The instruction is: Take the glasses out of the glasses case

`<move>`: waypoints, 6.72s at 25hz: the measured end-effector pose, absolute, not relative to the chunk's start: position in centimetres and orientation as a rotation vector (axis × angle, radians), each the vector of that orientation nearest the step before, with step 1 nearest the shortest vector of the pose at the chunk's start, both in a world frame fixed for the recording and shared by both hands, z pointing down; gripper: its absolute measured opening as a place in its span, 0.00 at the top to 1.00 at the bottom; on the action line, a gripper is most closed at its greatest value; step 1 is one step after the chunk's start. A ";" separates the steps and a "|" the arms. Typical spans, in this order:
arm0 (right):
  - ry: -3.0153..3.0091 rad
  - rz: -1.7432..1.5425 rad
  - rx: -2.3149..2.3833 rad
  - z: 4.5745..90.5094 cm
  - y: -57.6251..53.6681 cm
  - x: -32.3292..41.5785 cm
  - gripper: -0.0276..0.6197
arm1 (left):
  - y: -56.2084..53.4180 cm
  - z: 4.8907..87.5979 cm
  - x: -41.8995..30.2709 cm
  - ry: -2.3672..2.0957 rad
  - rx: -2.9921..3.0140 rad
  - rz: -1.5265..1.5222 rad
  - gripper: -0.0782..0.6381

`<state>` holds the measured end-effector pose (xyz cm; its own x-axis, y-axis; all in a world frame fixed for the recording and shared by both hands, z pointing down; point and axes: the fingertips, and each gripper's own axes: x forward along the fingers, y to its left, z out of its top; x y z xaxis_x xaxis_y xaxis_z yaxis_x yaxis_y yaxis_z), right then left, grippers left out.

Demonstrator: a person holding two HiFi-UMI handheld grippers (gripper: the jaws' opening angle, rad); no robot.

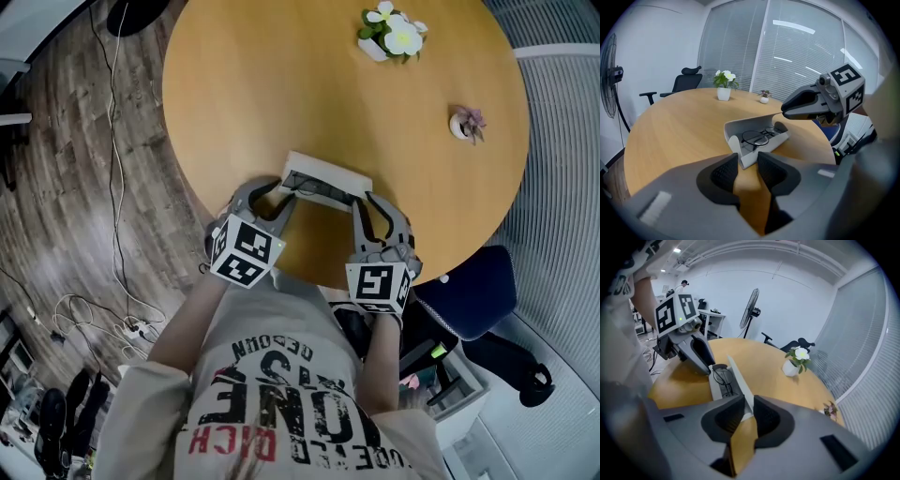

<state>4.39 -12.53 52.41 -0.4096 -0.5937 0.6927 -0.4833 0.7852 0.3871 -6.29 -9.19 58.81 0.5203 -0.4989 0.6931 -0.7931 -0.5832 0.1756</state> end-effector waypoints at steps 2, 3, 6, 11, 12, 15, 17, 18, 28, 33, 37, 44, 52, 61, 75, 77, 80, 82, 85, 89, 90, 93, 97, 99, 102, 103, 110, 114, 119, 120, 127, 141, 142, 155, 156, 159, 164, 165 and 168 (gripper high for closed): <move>-2.071 -0.155 0.830 52.3 -13.2 4.5 0.85 | -9.2 58.8 -6.2 -1.050 2.286 0.822 0.69; -2.069 -0.152 0.844 52.2 -13.6 4.5 0.85 | -9.2 58.8 -6.2 -1.049 2.287 0.821 0.69; -2.079 -0.134 0.872 52.2 -14.7 4.6 0.85 | -9.2 58.8 -6.2 -1.050 2.287 0.821 0.69; -2.072 -0.136 0.894 52.6 -16.6 4.7 0.85 | -9.3 58.9 -6.1 -1.049 2.287 0.821 0.69; -2.068 -0.134 0.900 52.7 -17.1 4.8 0.85 | -9.3 58.9 -6.1 -1.048 2.287 0.821 0.69; -2.062 -0.130 0.920 53.0 -18.2 4.8 0.85 | -9.3 58.9 -6.0 -1.048 2.289 0.821 0.69; -2.075 -0.118 0.939 53.4 -18.9 4.8 0.85 | -9.3 58.9 -6.1 -1.049 2.287 0.823 0.69; -2.084 -0.110 0.946 53.6 -19.1 4.7 0.85 | -9.3 58.9 -6.1 -1.050 2.285 0.824 0.69; -2.114 -0.053 0.981 54.0 -19.8 4.4 0.85 | -9.3 58.9 -6.4 -1.049 2.279 0.822 0.69; -2.144 0.049 1.049 53.7 -19.7 4.7 0.85 | -9.3 58.9 -6.4 -1.058 2.282 0.816 0.69; -2.171 0.113 1.086 53.2 -19.1 5.0 0.84 | -9.3 58.8 -6.5 -1.050 2.259 0.784 0.69; -2.268 0.215 1.190 50.5 -18.2 5.5 0.84 | -9.6 56.9 -6.9 -1.086 2.247 0.672 0.69; -2.399 0.366 1.328 46.7 -16.1 6.2 0.87 | -9.9 51.9 -7.5 -1.219 2.323 0.531 0.79; -2.535 0.604 1.469 42.4 -12.5 7.2 0.92 | -10.8 45.8 -8.4 -1.393 2.409 0.368 0.87; -2.639 0.555 1.588 36.5 -7.1 8.6 0.92 | -8.4 37.9 -9.1 -1.510 2.471 0.186 0.88; -2.633 0.547 1.609 36.1 -6.7 9.0 0.92 | -8.0 37.5 -9.0 -1.509 2.485 0.194 0.88; -2.613 0.549 1.643 36.1 -6.2 9.7 0.92 | -7.8 37.1 -8.9 -1.512 2.506 0.212 0.88; -2.602 0.559 1.662 36.2 -6.0 10.0 0.92 | -7.7 37.1 -8.8 -1.506 2.519 0.227 0.88; -2.586 0.568 1.673 36.6 -5.7 10.4 0.92 | -7.9 37.4 -8.4 -1.487 2.533 0.257 0.88; -2.563 0.580 1.685 37.0 -5.7 10.6 0.92 | -8.5 37.6 -7.7 -1.445 2.577 0.305 0.88; -2.558 0.583 1.688 37.2 -5.8 10.6 0.92 | -8.7 37.7 -7.5 -1.431 2.586 0.332 0.88; -2.541 0.596 1.695 37.5 -6.1 10.7 0.92 | -9.2 38.3 -6.8 -1.383 2.593 0.426 0.88; -2.516 0.622 1.717 38.1 -6.5 10.9 0.92 | -11.1 39.2 -5.6 -1.284 2.707 0.549 0.87; -2.502 0.635 1.731 38.3 -6.7 10.9 0.92 | -12.1 40.5 -4.9 -1.192 2.754 0.645 0.87; -2.480 0.653 1.747 38.7 -7.1 11.3 0.92 | -12.8 43.1 -3.3 -1.009 2.764 0.799 0.80; -2.469 0.663 1.757 38.9 -7.2 11.5 0.92 | -12.8 44.1 -2.8 -0.943 2.763 0.848 0.80; -2.385 0.722 1.840 39.8 -7.7 12.5 0.92 | -12.5 49.4 0.0 -0.522 2.803 1.196 0.79; -2.347 0.749 1.873 40.4 -7.7 12.8 0.92 | -12.3 51.9 0.8 -0.331 2.758 1.305 0.76; -2.293 0.769 1.918 40.9 -7.4 13.4 0.92 | -12.1 54.6 1.2 -0.151 2.685 1.441 0.76; -2.282 0.773 1.925 40.9 -7.3 13.5 0.92 | -12.1 55.1 1.3 -0.122 2.667 1.472 0.76; -2.233 0.793 1.966 41.4 -6.6 14.1 0.92 | -12.2 58.1 1.0 0.022 2.556 1.692 0.76; -2.215 0.813 1.976 41.8 -5.7 14.4 0.92 | -11.7 60.4 1.4 0.141 2.483 1.951 0.84; -2.215 0.815 1.974 41.8 -5.7 14.4 0.92 | -11.7 60.4 1.4 0.141 2.482 1.961 0.84; -2.218 0.794 1.978 41.4 -4.9 15.2 0.92 | -12.0 58.9 1.5 0.030 2.460 1.943 0.86; -2.220 0.793 1.977 41.4 -4.9 15.2 0.92 | -12.0 58.5 1.6 0.012 2.465 1.925 0.87; -2.221 0.794 1.975 41.3 -4.6 15.5 0.92 | -11.7 57.2 1.8 -0.046 2.479 1.866 0.87; -2.256 0.783 1.944 41.3 -4.8 15.5 0.92 | -11.6 55.9 1.5 -0.162 2.516 1.829 0.87; -2.263 0.780 1.938 41.2 -4.8 15.4 0.92 | -11.5 55.4 1.5 -0.181 2.525 1.813 0.87; -2.274 0.780 1.928 41.0 -4.4 15.2 0.92 | -11.2 53.9 1.7 -0.225 2.558 1.750 0.87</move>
<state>15.20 -4.45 41.00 -0.2162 -0.9071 0.3611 -0.9377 0.0898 -0.3357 1.69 -11.19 53.93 0.3557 -0.1002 0.9292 -0.1386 -0.9889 -0.0536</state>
